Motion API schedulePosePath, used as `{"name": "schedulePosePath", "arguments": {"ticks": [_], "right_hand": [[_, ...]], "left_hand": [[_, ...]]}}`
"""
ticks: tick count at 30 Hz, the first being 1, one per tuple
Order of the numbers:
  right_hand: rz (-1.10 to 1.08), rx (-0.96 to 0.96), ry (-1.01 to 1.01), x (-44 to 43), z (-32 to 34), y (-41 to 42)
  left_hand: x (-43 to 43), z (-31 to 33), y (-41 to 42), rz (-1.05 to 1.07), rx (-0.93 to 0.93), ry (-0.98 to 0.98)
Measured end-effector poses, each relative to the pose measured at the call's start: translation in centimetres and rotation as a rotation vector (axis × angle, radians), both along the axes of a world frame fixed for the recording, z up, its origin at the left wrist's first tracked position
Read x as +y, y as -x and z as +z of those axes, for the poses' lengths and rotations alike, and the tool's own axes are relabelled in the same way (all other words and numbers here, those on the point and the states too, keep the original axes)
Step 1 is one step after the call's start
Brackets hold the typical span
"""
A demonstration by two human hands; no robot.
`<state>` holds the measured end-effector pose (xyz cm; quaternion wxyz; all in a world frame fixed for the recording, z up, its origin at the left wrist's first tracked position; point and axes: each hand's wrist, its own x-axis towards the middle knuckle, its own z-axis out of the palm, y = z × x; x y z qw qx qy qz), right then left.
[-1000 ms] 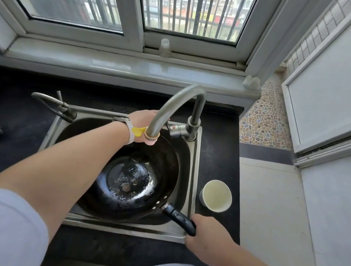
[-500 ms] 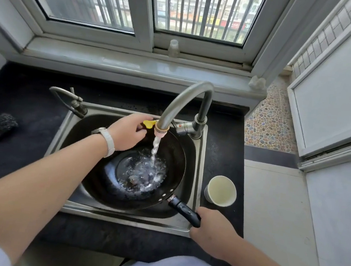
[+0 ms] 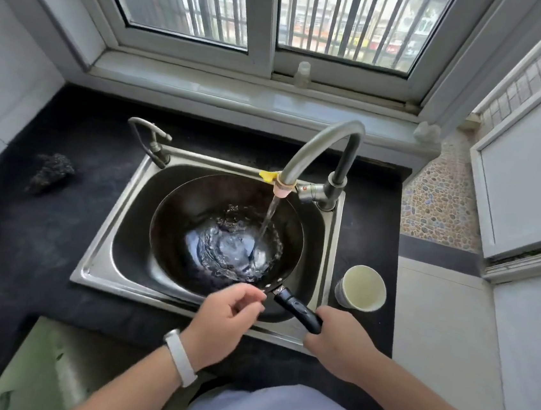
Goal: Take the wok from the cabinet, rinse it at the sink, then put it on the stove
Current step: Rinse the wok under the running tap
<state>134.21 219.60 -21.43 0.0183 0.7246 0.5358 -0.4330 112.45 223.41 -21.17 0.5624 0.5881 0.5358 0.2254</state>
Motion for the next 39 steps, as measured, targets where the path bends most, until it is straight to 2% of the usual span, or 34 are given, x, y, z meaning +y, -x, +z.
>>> {"name": "schedulePosePath", "arguments": {"ticks": [5,10,14,19,30,39], "right_hand": [[0.005,-0.045,-0.039,0.0,0.1,0.7],[-0.009,-0.042,-0.08,-0.4,-0.1,1.3],[-0.016,-0.014,-0.103,-0.7,0.0,1.8],[-0.018,0.003,-0.134,-0.8,0.4,2.4],[-0.05,0.087,-0.16,-0.6,1.1,3.8],[-0.151,0.216,-0.048,-1.0,1.7,5.3]], "left_hand": [[-1.7,-3.9,-2.0,0.052,-0.036,0.179],[-1.5,-4.7,-4.1,0.104,-0.072,0.496],[-0.8,-4.3,-5.1,0.206,-0.204,0.569],[-0.7,-3.8,-5.2,0.283,-0.313,0.564],[-1.2,-3.1,-3.9,0.36,-0.346,0.415],[-1.9,-3.2,-2.3,0.379,-0.397,0.369]]}}
